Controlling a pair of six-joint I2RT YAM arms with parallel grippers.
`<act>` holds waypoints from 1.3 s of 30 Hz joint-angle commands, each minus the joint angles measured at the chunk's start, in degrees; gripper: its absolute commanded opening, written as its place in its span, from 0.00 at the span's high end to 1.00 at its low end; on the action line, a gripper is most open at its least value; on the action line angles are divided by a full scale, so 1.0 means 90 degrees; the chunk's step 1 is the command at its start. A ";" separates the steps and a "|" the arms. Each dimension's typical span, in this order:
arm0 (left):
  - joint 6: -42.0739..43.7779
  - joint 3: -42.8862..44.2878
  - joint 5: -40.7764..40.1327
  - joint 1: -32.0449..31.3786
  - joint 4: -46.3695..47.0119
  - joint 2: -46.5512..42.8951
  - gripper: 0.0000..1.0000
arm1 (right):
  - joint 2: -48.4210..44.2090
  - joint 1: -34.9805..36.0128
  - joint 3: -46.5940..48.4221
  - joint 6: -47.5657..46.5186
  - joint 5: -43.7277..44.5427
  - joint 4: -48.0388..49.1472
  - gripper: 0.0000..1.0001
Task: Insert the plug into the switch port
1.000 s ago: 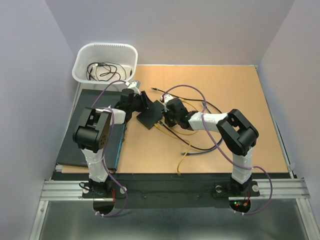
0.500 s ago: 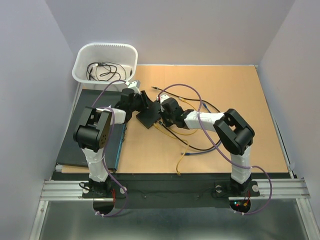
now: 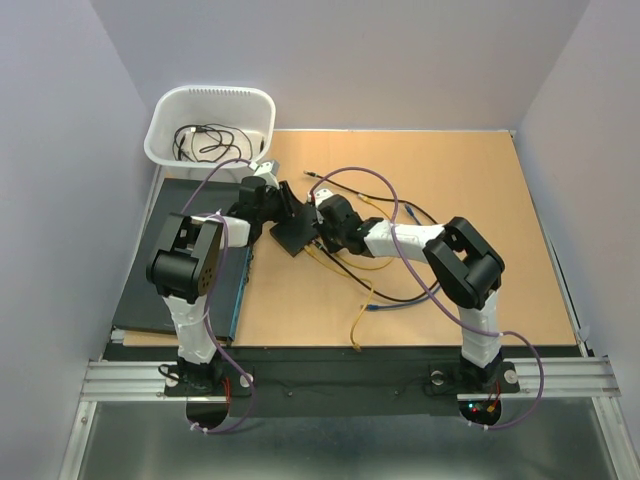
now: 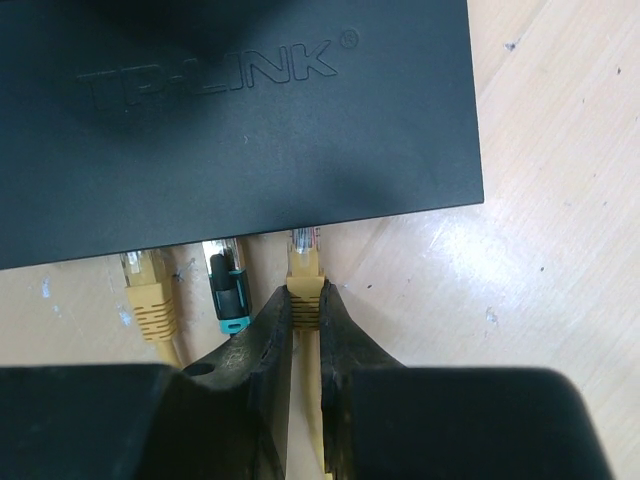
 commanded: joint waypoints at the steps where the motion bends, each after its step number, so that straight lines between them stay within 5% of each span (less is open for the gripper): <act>1: 0.0215 0.0055 0.0847 -0.0116 -0.0284 0.0168 0.53 | 0.0064 0.0088 0.0145 -0.0637 0.0035 0.0322 1.00; 11: 0.0304 0.0230 0.1638 -0.0282 -0.0186 0.0431 0.58 | -0.0102 -0.0195 -0.0041 -0.1565 -0.0901 0.0604 1.00; 39: 0.0011 -0.0179 0.1852 -0.0370 -0.0713 0.1017 0.56 | -0.0307 -0.0663 -0.0939 -0.1516 -0.0776 0.1611 1.00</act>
